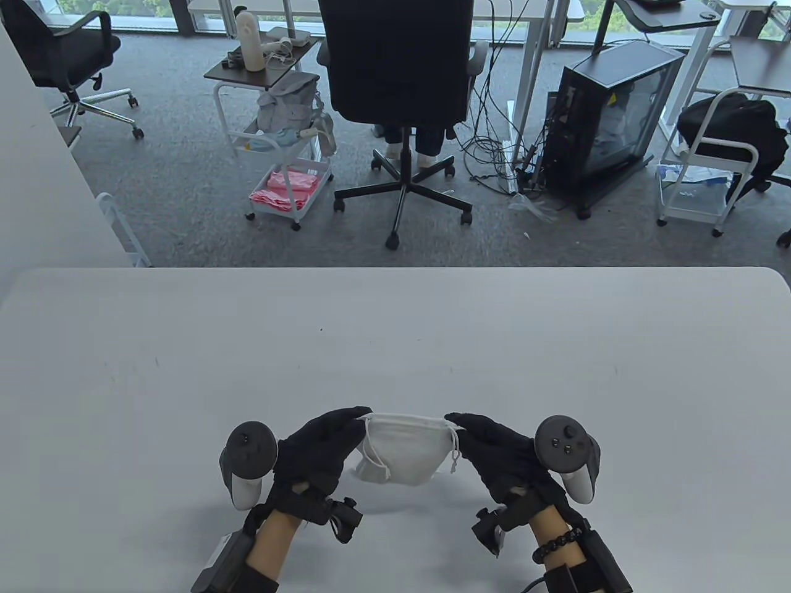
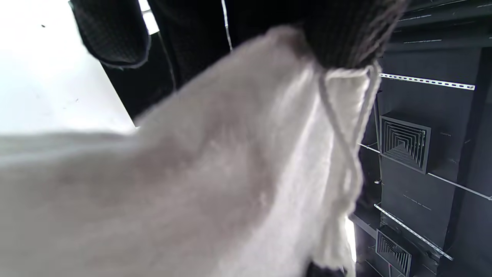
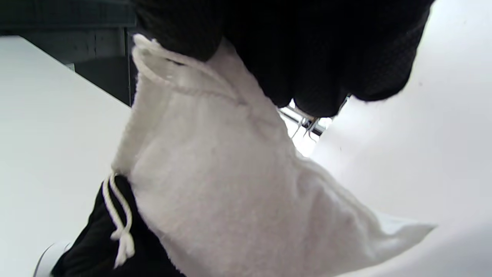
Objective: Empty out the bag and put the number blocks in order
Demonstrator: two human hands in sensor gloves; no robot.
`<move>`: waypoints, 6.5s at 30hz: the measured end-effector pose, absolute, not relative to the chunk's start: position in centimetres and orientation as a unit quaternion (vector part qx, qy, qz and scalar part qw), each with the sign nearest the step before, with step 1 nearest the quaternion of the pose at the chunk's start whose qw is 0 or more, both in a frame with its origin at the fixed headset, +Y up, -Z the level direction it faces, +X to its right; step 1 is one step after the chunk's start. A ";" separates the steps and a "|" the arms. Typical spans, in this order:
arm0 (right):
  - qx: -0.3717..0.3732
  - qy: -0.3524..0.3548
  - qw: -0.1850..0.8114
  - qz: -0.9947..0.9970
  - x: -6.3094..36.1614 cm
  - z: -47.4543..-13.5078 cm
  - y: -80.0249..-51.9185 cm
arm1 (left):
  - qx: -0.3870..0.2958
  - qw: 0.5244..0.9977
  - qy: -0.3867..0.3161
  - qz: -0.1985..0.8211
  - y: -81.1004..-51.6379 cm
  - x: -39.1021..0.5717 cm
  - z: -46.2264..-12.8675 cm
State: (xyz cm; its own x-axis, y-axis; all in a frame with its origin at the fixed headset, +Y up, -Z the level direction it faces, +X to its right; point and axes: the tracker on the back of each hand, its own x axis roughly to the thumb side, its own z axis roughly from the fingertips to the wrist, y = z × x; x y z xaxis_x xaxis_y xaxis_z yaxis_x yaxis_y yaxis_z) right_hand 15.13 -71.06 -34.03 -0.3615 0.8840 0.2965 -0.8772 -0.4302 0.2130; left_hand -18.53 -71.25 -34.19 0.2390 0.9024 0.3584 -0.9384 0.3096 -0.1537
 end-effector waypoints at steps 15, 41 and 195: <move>0.249 -0.012 0.410 0.877 10.3 -32.7 -67.5 | -0.027 0.781 -0.304 0.545 -70.6 -16.6 -34.1; 0.135 0.112 0.643 0.746 8.6 -32.4 -70.8 | -0.042 0.875 -0.124 0.466 -69.2 -14.4 -31.8; 0.181 -0.326 0.176 0.911 9.3 -31.6 -64.0 | 0.118 0.856 -0.180 0.471 -67.7 -18.9 -36.3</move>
State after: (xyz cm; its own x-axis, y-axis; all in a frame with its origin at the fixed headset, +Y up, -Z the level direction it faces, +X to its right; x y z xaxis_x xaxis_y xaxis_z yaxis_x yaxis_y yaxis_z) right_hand 9.33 -64.05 -31.61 -0.8725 0.2021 0.4448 -0.4383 -0.7260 -0.5299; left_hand -18.88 -67.68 -36.30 0.4923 0.7632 0.4185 -0.8480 0.5291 0.0327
